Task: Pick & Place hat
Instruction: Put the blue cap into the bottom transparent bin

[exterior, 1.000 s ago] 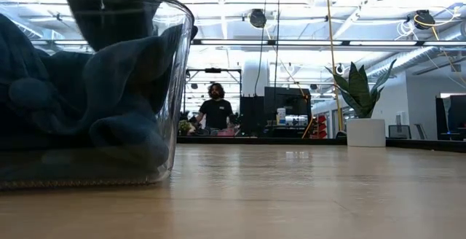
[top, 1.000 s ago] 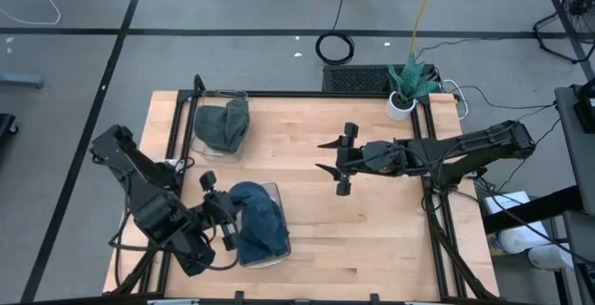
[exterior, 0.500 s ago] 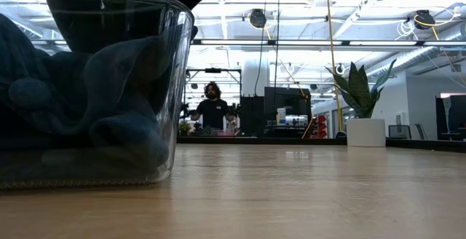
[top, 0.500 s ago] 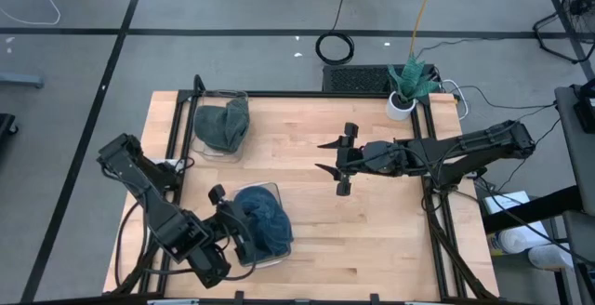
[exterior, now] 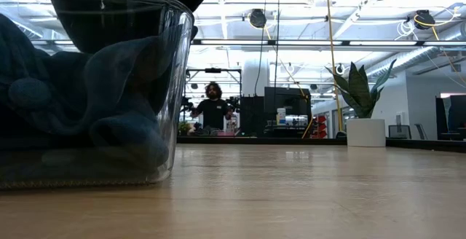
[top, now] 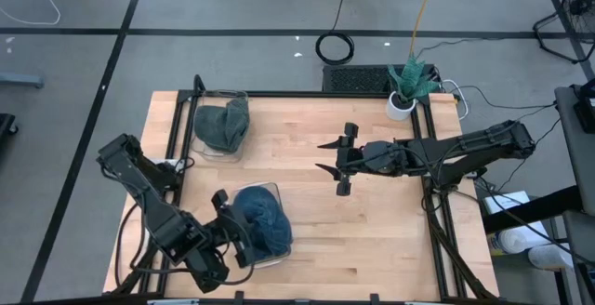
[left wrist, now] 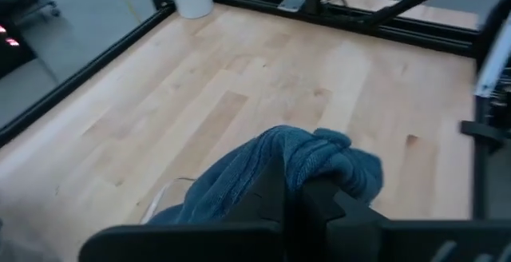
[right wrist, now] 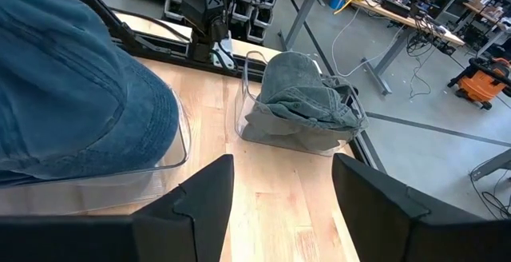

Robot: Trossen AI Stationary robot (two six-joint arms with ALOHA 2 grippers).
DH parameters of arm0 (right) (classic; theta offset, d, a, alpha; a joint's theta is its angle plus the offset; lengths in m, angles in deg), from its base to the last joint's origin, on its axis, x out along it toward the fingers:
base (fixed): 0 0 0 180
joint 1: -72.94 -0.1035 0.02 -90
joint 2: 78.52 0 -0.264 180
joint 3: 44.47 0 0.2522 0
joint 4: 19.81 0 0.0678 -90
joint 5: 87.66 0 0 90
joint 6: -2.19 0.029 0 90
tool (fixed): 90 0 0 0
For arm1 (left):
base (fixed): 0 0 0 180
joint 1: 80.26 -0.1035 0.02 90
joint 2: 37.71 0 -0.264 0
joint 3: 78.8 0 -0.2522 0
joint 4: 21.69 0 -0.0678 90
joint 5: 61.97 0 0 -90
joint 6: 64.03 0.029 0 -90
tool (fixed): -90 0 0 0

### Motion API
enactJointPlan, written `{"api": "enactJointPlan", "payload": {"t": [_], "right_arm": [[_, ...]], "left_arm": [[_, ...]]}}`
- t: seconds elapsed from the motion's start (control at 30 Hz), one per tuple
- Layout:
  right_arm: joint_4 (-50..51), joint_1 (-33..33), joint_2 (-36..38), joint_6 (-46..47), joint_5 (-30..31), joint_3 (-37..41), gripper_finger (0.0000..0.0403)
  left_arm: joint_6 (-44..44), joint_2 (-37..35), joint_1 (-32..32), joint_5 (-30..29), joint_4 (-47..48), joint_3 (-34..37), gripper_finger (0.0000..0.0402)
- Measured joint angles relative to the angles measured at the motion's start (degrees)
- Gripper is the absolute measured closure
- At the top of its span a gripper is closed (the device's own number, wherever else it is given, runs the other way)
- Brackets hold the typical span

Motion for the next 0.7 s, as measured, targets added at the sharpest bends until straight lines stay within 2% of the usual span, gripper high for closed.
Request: {"api": "enactJointPlan", "payload": {"t": [0.1, 0.33, 0.57, 0.7], "right_arm": [[0.0, 0.0, 0.0, 0.0, 0.0, 0.0, 0.0203], [0.0, 0.0, 0.0, 0.0, 0.0, 0.0, 0.0202], [0.0, 0.0, 0.0, 0.0, 0.0, 0.0, 0.0205], [0.0, 0.0, 0.0, 0.0, 0.1, 0.0, 0.0205]], "left_arm": [[2.5, 0.0, 0.4, 0.4, -1.5, -1.3, 0.0398], [1.2, 0.0, 0.4, 0.2, -1.0, -1.6, 0.0398], [-9.7, 0.0, 0.4, -2.2, 3.9, -1.6, 0.0398], [-10.9, 0.0, 0.4, -2.3, 2.8, -1.6, 0.0398]]}}
